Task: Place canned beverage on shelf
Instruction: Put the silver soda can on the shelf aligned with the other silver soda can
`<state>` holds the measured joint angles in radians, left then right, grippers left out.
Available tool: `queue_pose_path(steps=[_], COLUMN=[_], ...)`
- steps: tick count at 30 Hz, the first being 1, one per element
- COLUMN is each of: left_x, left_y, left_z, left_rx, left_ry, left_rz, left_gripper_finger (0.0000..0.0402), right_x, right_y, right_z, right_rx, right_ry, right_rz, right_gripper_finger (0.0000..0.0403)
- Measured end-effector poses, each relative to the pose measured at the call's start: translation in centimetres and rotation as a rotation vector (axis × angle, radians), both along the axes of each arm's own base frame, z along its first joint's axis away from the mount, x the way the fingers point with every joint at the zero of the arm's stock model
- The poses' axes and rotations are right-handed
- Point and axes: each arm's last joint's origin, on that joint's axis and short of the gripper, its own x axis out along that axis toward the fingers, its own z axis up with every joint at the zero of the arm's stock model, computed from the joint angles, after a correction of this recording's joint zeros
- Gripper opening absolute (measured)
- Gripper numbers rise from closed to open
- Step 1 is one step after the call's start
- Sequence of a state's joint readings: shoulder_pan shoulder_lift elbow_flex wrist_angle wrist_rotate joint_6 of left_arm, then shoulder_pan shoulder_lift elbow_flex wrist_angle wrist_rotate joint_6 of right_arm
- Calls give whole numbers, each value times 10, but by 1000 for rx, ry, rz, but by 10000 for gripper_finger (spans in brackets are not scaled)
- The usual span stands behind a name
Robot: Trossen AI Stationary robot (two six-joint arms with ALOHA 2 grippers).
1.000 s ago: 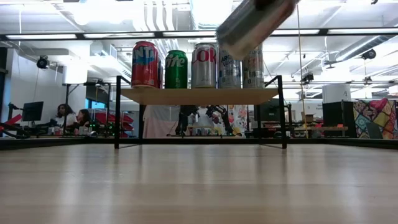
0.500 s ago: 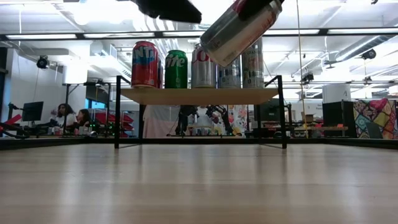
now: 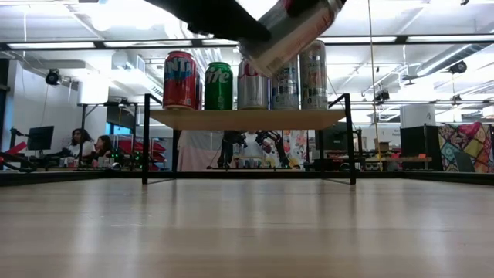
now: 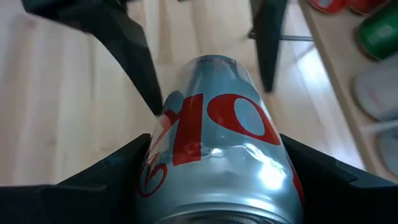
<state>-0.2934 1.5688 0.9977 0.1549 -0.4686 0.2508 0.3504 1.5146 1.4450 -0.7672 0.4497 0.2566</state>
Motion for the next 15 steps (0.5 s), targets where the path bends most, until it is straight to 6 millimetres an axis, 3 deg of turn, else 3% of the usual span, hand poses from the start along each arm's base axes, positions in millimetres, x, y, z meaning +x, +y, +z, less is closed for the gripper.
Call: queue_pose_path(steps=[11,15], left_x=[8,9], left_y=[0,2], left_z=[-7,-6], left_rx=[8,37], left_ry=[-21,-32], left_rz=[-4,10], left_gripper_finger=[336,309], right_x=[11,12], right_y=[-7,-7], right_z=[3,4], right_rx=[47,45], right_ry=[-70,-83], right_rz=[2,4], right_gripper_finger=[288,287])
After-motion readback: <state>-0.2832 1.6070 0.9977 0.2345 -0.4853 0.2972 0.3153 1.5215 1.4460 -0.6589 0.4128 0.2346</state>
